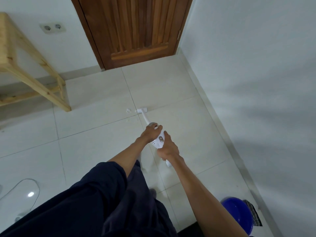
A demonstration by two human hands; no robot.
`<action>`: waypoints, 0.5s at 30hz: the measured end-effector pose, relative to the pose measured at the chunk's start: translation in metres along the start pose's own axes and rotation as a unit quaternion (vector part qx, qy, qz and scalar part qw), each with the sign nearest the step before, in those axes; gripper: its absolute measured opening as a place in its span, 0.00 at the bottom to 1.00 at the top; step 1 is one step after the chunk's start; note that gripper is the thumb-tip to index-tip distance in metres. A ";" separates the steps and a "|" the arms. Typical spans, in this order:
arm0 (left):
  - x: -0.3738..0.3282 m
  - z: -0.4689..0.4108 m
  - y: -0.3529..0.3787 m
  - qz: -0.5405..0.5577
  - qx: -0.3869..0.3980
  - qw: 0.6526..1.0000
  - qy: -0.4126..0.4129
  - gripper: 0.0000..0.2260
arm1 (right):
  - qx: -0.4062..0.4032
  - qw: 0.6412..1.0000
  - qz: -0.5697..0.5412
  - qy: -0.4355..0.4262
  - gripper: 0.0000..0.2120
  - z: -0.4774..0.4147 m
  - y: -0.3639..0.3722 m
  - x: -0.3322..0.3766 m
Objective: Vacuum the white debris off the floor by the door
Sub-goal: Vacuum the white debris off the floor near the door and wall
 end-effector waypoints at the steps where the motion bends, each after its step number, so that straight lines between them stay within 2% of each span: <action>1: 0.003 0.003 0.000 0.004 -0.004 1.000 0.001 0.20 | 0.005 1.000 0.001 0.000 0.40 0.002 0.003 0.000; 5: 0.011 0.007 -0.006 0.018 -0.018 1.000 0.006 0.18 | 0.012 1.000 -0.003 -0.010 0.40 0.002 0.009 0.007; 10: 0.012 0.000 -0.029 0.031 -0.032 0.999 0.013 0.08 | 0.020 0.999 0.008 -0.024 0.39 -0.010 0.006 0.027; 15: 0.003 -0.012 -0.064 0.041 -0.045 0.998 -0.005 0.16 | 0.031 0.999 0.022 -0.029 0.40 -0.030 -0.007 0.058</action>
Point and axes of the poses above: each hand's wrist, its own z-axis away from the middle knuckle, its own y-axis out of the palm, x = y × z, the point moved 3 cm from there along -z, towards the middle knuckle, and after that the axes turned 12 degrees about x, right-handed, at the moved point
